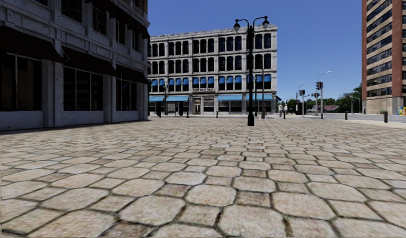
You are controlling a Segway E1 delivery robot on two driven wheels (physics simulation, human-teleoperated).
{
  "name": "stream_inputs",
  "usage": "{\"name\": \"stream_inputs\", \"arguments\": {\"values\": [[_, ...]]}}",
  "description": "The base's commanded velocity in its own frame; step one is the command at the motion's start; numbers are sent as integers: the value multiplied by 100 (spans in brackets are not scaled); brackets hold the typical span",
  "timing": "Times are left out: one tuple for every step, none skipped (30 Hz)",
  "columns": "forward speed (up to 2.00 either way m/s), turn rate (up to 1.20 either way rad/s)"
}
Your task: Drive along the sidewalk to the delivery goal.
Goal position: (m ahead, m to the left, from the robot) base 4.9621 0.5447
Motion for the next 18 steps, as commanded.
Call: {"name": "stream_inputs", "arguments": {"values": [[200, 0], [200, 0], [200, 0], [200, 0], [200, 0], [200, 2], [200, 5], [200, 7], [200, 7], [200, 8], [200, 14], [200, 17], [200, 17], [200, 22], [200, 24], [200, 24], [200, 24], [200, 25]]}}
